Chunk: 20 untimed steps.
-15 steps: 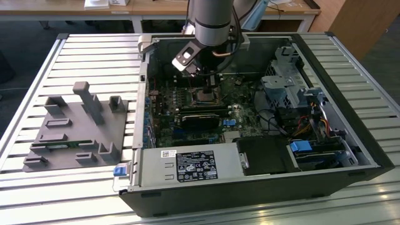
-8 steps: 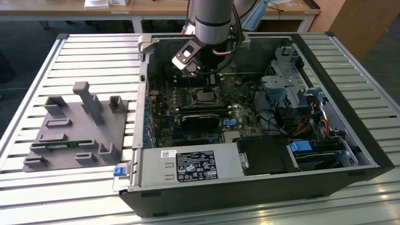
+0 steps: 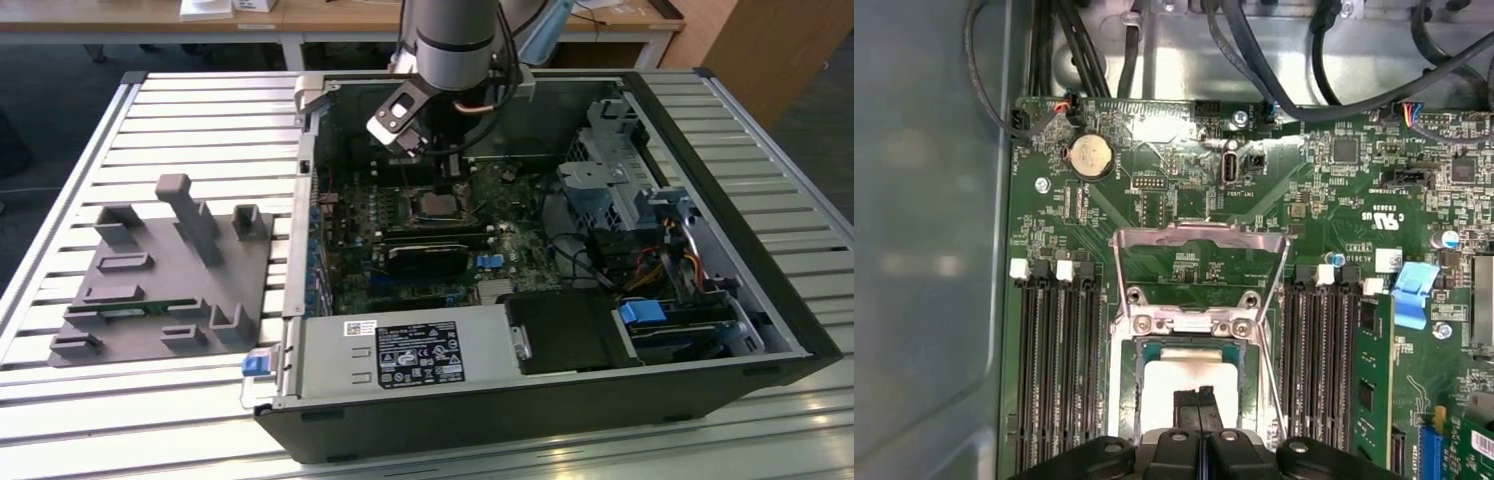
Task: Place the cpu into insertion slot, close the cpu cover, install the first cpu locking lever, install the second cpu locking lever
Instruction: 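Close the cpu cover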
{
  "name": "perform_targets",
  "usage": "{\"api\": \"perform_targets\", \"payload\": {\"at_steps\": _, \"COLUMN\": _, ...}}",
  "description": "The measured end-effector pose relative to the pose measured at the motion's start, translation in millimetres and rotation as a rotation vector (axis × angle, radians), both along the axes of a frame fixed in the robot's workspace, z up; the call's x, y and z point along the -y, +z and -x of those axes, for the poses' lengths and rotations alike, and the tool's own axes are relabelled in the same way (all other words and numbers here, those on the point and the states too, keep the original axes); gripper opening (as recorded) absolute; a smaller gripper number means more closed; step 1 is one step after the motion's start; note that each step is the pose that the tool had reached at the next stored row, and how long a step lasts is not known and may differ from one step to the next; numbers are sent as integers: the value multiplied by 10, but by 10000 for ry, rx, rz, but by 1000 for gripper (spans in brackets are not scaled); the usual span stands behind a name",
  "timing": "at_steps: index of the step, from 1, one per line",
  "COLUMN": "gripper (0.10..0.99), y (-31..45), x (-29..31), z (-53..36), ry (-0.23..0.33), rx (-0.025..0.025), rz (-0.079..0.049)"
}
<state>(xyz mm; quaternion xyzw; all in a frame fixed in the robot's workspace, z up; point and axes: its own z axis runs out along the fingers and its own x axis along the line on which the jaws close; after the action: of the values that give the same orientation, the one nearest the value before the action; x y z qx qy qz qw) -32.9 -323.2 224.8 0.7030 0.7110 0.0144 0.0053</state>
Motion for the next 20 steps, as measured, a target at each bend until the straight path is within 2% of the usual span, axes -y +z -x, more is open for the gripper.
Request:
{"api": "perform_targets", "payload": {"at_steps": 3, "gripper": 106, "y": 55, "x": 0, "z": 0, "ry": 0, "rx": -3, "rz": -1}}
{"api": "perform_targets", "payload": {"at_steps": 8, "gripper": 106, "y": 186, "x": 0, "z": 0, "ry": 0, "rx": -16, "rz": -7}}
{"api": "perform_targets", "payload": {"at_steps": 16, "gripper": 106, "y": 203, "x": 0, "z": 1, "ry": 0, "rx": -18, "rz": -15}}
{"api": "perform_targets", "payload": {"at_steps": 20, "gripper": 106, "y": 280, "x": 0, "z": 2, "ry": 0, "rx": -17, "rz": -35}}
